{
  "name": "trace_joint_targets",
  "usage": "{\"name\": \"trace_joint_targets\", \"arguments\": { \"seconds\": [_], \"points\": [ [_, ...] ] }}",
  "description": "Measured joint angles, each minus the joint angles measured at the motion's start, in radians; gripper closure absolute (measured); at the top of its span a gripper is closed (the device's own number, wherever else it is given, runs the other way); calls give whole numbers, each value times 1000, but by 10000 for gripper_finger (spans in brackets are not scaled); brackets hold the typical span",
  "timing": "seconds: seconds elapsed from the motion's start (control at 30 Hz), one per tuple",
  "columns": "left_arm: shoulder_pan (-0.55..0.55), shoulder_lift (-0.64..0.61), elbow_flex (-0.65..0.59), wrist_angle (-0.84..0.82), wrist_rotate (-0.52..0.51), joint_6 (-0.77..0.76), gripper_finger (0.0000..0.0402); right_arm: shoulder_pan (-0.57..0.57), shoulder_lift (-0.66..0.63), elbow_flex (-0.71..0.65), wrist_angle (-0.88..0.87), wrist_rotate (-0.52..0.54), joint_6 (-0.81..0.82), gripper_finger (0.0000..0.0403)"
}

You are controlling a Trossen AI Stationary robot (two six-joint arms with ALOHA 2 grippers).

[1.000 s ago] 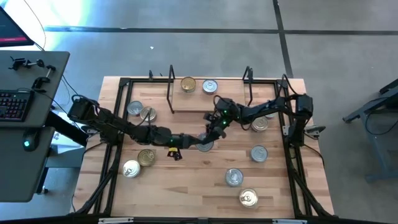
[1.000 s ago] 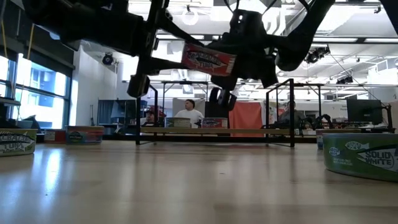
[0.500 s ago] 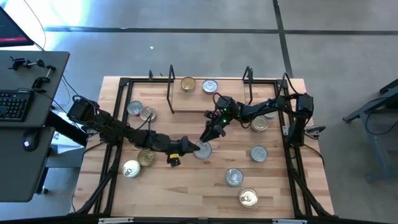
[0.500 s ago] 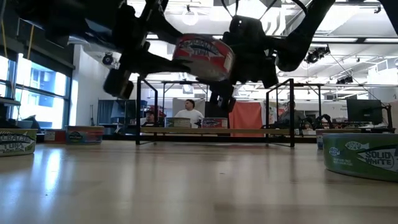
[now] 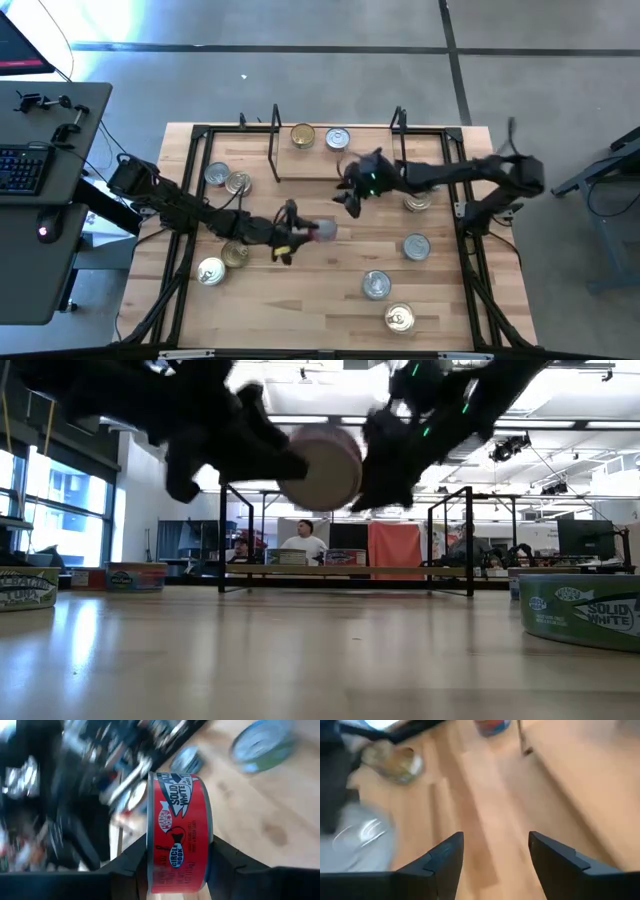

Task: Stack canned seafood by type on shelf
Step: Put the red tuna can and align with the other red tuna can on the shelf

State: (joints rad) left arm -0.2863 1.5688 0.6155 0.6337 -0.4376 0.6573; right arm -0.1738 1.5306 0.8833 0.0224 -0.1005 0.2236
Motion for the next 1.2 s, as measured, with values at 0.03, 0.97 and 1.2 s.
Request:
{"name": "trace_joint_targets", "arguments": {
  "seconds": [0.03,0.97,1.2],
  "points": [
    [12,0,0,-2,-2,-36,279,38,-29,0,-29,68,-45,192],
    [90,0,0,-11,115,-153,266,456,108,0,252,542,-565,156],
    [93,0,2,-50,72,-120,242,455,117,0,274,564,-538,260]
  ]
}}
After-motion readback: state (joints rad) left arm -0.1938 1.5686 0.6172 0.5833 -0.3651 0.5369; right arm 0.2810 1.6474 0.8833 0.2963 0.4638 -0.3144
